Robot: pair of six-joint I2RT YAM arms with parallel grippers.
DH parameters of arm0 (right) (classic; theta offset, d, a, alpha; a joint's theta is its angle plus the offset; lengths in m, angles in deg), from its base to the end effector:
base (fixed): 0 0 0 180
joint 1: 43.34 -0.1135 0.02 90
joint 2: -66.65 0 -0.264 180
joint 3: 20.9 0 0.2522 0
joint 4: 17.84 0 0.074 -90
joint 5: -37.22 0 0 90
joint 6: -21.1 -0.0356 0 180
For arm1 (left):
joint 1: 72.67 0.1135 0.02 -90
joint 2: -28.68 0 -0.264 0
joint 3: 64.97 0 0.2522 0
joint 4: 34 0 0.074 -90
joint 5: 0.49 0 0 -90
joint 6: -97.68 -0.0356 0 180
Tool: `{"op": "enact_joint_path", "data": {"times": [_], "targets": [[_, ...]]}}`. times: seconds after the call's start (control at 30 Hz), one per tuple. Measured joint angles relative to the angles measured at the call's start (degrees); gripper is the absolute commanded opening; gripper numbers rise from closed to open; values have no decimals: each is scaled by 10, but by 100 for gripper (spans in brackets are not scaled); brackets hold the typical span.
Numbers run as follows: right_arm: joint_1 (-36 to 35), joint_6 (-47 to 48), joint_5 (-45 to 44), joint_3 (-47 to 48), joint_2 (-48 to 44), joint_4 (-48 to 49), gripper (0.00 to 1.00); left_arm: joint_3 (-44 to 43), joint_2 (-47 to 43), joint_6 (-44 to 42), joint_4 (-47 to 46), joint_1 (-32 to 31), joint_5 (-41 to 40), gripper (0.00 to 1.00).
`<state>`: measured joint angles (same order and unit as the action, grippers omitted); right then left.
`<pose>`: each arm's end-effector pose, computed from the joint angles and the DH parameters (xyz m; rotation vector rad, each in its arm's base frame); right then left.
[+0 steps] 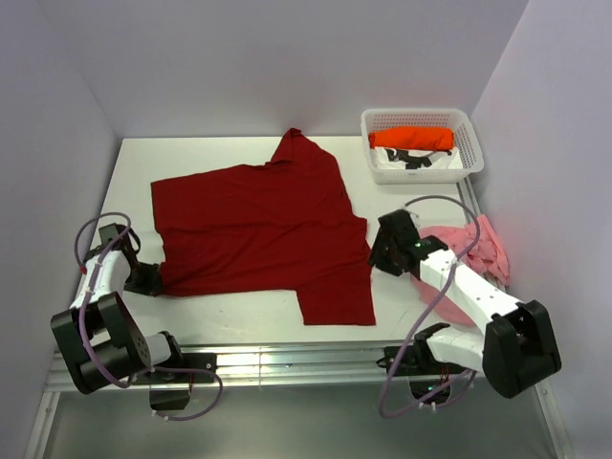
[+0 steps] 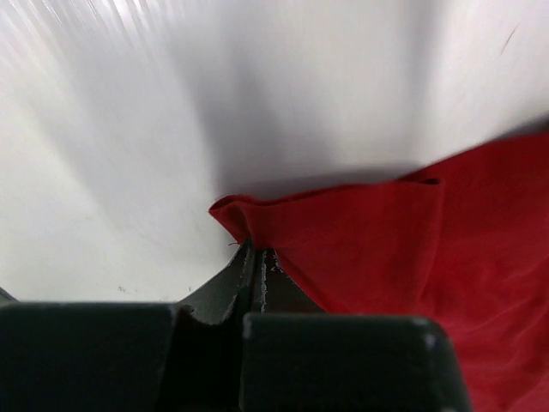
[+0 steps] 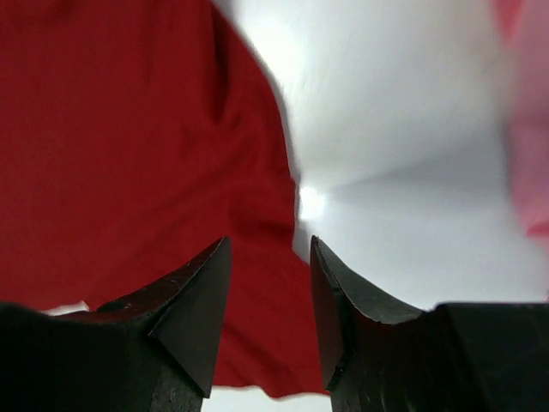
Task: Roll the t-shirts
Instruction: Flatten the tshirt
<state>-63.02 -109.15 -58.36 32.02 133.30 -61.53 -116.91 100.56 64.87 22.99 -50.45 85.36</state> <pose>0.2076 0.0706 0.2038 0.4985 2.5407 0.2686 0.1839 0.0779 0.1717 -1.8634 2.2253 0.0004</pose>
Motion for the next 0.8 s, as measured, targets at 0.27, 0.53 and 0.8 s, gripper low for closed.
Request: {"op": "enact_joint_path", "data": {"times": [0.27,0.53,0.8], "targets": [[-109,-38,-1,-53,-28,-65,49,-28,-6,-19,-23,72,-13,0],[-163,-69,13,-83,-64,-81,49,-21,-26,-31,-49,85,3,0],[-171,-75,5,-48,-5,-75,49,-16,-26,-40,-57,85,17,0]]}}
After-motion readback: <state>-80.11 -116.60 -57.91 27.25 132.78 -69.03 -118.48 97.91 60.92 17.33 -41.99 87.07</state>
